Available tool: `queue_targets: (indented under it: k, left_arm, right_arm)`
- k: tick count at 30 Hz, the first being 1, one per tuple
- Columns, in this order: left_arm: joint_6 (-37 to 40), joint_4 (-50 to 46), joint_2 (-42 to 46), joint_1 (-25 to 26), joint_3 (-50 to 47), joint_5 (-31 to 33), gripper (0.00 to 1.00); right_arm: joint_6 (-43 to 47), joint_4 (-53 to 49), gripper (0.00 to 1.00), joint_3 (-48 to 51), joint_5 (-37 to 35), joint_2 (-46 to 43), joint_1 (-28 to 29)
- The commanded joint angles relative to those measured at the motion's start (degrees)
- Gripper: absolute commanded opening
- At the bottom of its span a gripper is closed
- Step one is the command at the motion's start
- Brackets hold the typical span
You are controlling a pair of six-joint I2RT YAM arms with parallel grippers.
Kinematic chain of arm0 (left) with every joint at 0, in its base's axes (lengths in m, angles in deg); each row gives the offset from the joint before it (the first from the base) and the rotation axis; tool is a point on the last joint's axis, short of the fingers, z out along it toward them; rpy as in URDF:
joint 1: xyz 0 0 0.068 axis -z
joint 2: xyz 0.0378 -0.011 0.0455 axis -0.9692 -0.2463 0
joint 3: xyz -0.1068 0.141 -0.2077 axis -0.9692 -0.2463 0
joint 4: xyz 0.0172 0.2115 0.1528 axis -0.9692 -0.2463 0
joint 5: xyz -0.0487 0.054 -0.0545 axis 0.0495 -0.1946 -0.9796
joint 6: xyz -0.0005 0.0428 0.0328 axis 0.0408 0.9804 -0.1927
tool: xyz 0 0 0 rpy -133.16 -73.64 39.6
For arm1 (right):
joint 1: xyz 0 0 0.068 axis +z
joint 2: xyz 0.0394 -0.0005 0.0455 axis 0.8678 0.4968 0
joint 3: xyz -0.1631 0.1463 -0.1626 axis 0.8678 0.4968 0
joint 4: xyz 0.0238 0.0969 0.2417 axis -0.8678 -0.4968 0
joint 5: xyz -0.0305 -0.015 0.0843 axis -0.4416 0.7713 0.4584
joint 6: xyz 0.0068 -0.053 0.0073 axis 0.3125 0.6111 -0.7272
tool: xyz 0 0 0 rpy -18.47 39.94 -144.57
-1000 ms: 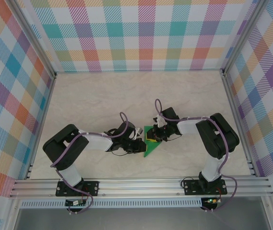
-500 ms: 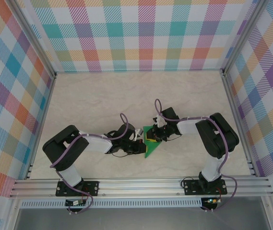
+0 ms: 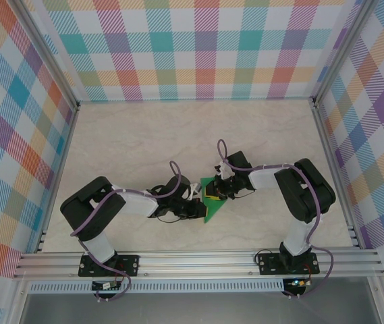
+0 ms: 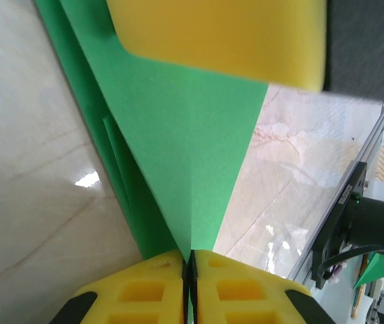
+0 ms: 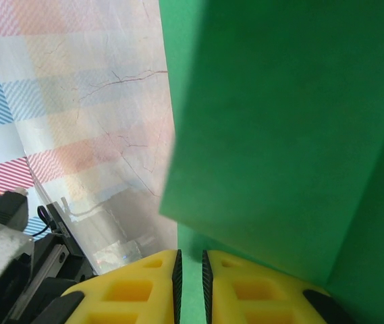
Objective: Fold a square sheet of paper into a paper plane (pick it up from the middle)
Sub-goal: Fourth fold the wing at the center of the table.
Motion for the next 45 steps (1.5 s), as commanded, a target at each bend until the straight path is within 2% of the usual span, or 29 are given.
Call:
queue_targets:
  k: [1, 13, 18, 21, 25, 29, 31, 34, 36, 38, 40, 45]
  left_arm:
    - [-0.4, -1.7, 1.0, 1.1, -1.1, -2.4, 0.11]
    - [-0.2, -3.5, -0.8, 2.3, -0.6, -2.1, 0.03]
    - [-0.7, -3.8, -1.2, 2.9, -0.3, -1.3, 0.09]
    - [-1.1, -5.8, 0.8, 2.9, -0.1, 0.9, 0.17]
    - [-3.2, -7.4, 7.3, 2.9, -1.5, 6.1, 0.30]
    - [-7.0, -10.3, 16.6, 3.0, -5.3, 15.7, 0.39]
    - [-8.6, -13.9, 21.8, 3.0, -6.5, 21.2, 0.39]
    - [-11.7, -20.7, 28.6, 3.0, -7.2, 30.4, 0.33]
    - [-13.2, -21.9, 32.1, 3.0, -8.0, 33.2, 0.33]
    - [-13.6, -20.5, 33.7, 3.0, -8.5, 33.2, 0.36]
    - [-13.0, -17.9, 32.8, 3.0, -7.8, 30.4, 0.36]
    - [-11.5, -10.7, 23.2, 3.3, -2.4, 20.7, 0.29]
  right_arm:
    - [1.5, -2.1, 0.19, 2.0, -6.2, 4.5, 0.1]
    - [1.5, -1.9, 0.19, 2.2, -6.3, 5.2, 0.1]
    - [1.6, -1.8, 0.19, 2.5, -6.5, 5.7, 0.1]
    - [1.7, -1.9, 0.18, 2.7, -6.5, 5.8, 0.1]
    - [2.1, -2.0, 0.18, 2.9, -6.4, 5.5, 0.2]
    - [2.2, -2.0, 0.18, 2.6, -6.1, 5.7, 0.2]
    - [2.2, -2.1, 0.18, 2.5, -6.2, 5.6, 0.2]
    - [2.2, -2.1, 0.18, 2.3, -6.0, 5.4, 0.3]
    - [2.2, -2.1, 0.18, 2.4, -5.8, 5.4, 0.2]
    - [2.1, -2.2, 0.18, 2.3, -5.8, 5.4, 0.2]
    - [2.0, -2.2, 0.18, 2.2, -6.0, 5.4, 0.2]
    - [1.7, -3.3, 0.18, 1.9, -7.4, 5.5, 0.2]
